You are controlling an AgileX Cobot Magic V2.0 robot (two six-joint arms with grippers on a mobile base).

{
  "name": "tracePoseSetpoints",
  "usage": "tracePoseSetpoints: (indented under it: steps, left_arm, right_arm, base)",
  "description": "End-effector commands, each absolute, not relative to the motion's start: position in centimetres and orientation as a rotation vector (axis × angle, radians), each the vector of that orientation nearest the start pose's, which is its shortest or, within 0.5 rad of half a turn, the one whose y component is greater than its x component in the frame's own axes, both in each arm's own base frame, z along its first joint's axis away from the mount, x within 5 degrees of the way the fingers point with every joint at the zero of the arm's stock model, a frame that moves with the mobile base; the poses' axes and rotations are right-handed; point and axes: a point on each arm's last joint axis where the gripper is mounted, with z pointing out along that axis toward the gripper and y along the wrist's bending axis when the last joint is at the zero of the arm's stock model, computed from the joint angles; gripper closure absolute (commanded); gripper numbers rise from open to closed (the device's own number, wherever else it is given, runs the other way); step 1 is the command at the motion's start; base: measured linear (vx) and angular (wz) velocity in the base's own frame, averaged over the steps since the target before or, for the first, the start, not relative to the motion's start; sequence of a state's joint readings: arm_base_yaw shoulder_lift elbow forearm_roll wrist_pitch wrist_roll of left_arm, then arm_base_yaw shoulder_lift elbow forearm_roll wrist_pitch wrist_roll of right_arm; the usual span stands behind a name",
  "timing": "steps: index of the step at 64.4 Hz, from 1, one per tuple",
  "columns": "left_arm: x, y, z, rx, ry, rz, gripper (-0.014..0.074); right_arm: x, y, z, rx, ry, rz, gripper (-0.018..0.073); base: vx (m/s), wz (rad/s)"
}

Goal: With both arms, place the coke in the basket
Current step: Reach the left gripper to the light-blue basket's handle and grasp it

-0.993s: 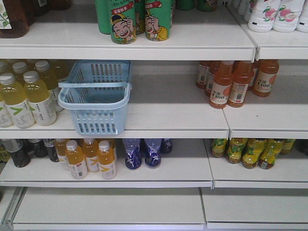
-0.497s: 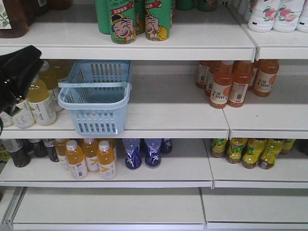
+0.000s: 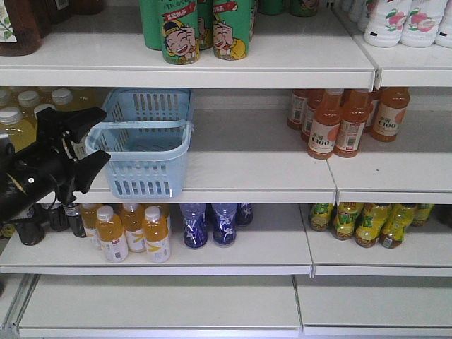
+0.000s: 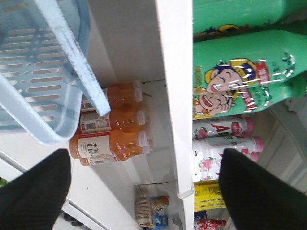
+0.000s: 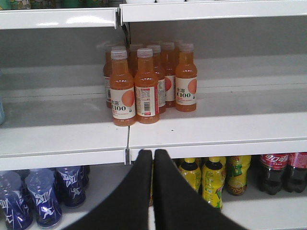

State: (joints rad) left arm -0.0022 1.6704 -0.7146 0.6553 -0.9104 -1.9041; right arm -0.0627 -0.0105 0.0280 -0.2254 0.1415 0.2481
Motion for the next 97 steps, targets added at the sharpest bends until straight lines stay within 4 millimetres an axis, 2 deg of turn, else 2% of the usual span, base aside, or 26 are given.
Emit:
tracePoseSetpoints:
  steps: [1, 22, 72, 83, 97]
  left_arm:
    - [33.8, -4.7, 23.7, -0.825, 1.536, -1.569, -0.0003]
    - [37.4, -4.3, 21.8, -0.913, 1.488, -1.567, 0.0010]
    - [41.9, -3.9, 20.9, -0.977, 1.402, -1.607, 0.0020]
    - [42.3, -3.9, 20.6, -0.982, 1.397, -1.611, 0.0101]
    - [42.4, -3.7, 20.6, -1.006, 1.376, -1.608, 0.0315]
  right_arm:
    - [5.6, -0.5, 19.7, 0.073, 1.561, -0.060, 0.0564]
    - [5.6, -0.5, 19.7, 0.073, 1.561, -0.060, 0.0564]
    - [5.6, -0.5, 19.7, 0.074, 1.561, -0.059, 0.0564]
    - [5.6, -0.5, 19.7, 0.074, 1.561, -0.059, 0.0564]
    - [5.6, -0.5, 19.7, 0.074, 1.561, -0.059, 0.0564]
  base:
    - [0.00, 0.00]
    - [0.00, 0.00]
    - [0.00, 0.00]
    - [0.00, 0.00]
    - [0.00, 0.00]
